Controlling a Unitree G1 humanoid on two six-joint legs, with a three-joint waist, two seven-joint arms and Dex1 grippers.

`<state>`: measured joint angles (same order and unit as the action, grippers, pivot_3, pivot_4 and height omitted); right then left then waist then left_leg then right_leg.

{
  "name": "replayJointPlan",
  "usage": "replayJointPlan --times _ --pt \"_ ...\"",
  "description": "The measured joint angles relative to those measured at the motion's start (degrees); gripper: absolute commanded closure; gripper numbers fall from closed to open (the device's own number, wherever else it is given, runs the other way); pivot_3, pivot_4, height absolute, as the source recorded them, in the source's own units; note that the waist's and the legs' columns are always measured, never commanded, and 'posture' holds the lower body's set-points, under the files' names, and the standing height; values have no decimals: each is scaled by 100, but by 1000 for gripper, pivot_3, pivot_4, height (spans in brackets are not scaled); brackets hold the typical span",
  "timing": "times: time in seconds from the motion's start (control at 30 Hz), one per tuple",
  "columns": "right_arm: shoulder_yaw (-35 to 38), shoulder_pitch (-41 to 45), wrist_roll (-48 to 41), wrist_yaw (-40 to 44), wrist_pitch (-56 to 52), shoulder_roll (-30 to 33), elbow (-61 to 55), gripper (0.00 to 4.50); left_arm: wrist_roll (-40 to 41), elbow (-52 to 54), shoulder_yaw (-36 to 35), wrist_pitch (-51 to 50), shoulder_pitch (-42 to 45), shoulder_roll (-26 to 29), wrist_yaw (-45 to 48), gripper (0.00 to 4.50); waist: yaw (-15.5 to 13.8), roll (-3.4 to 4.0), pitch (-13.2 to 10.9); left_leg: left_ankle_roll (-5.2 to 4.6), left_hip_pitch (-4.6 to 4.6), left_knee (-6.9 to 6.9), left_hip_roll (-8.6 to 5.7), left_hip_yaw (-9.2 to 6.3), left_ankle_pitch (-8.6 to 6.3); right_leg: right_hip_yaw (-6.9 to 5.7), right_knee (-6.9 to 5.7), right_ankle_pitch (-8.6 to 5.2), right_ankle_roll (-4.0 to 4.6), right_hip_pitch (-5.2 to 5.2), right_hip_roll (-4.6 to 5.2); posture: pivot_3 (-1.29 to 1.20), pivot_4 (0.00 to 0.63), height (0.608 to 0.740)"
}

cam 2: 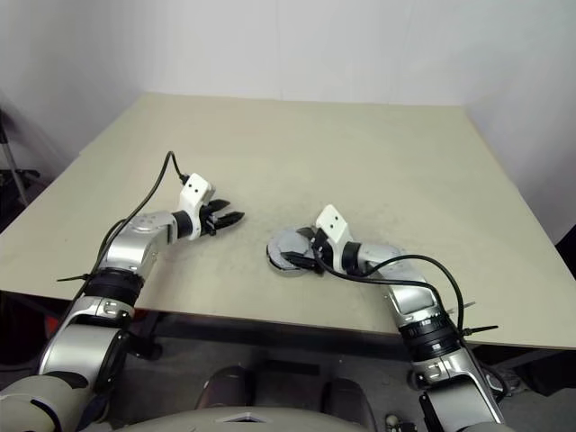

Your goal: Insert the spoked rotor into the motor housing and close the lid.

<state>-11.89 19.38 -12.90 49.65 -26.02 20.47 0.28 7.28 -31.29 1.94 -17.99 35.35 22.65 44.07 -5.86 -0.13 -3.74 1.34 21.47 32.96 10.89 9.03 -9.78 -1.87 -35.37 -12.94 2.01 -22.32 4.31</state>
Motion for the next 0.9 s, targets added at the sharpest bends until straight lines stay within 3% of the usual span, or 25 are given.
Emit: replayJointPlan --times 0.9 --pt "-283 -73 266 624 1184 164 387 1566 -74 158 50 -93 -207 64 36 1550 24 0 0 -26 -20 2 1 1 -16 0 5 0 0 21 0 0 0 740"
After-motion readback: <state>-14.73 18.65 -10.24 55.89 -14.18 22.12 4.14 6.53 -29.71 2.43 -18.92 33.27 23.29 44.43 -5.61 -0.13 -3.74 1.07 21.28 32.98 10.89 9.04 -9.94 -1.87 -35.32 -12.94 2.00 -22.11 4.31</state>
